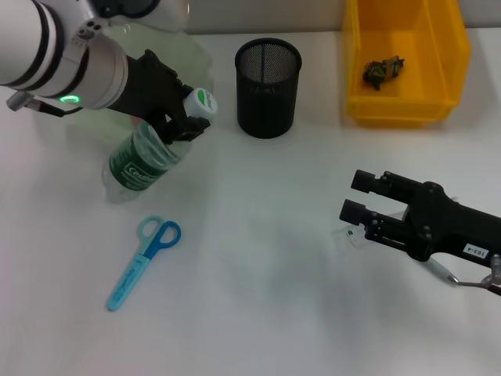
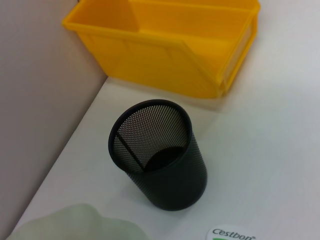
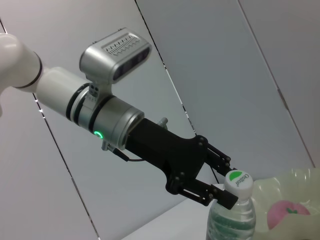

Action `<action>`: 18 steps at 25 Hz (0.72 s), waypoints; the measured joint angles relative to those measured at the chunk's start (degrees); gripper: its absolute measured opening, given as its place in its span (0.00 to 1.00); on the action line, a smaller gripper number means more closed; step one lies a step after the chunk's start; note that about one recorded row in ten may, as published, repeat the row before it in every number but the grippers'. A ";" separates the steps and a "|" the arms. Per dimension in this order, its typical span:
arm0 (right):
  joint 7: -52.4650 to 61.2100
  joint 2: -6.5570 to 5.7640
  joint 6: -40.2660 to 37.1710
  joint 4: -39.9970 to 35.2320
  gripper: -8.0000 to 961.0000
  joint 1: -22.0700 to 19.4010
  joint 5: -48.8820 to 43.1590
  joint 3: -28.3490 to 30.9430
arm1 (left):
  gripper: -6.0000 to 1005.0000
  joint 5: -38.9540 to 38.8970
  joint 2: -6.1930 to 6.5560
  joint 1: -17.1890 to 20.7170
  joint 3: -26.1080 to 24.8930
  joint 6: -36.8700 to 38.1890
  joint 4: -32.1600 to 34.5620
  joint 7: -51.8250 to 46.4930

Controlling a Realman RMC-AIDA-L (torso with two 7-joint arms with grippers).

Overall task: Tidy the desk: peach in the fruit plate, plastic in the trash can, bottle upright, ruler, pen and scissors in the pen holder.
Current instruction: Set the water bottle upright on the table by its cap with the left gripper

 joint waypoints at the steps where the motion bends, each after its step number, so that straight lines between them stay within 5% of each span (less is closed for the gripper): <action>1: 0.00 0.00 0.00 0.00 0.69 0.00 0.00 -0.02 | 0.44 -0.48 0.00 0.12 -0.37 0.38 0.27 0.16; 18: 0.01 0.00 -0.01 0.00 0.69 0.00 -0.14 -0.06 | 0.44 -5.56 0.08 2.81 -6.82 2.66 4.67 1.92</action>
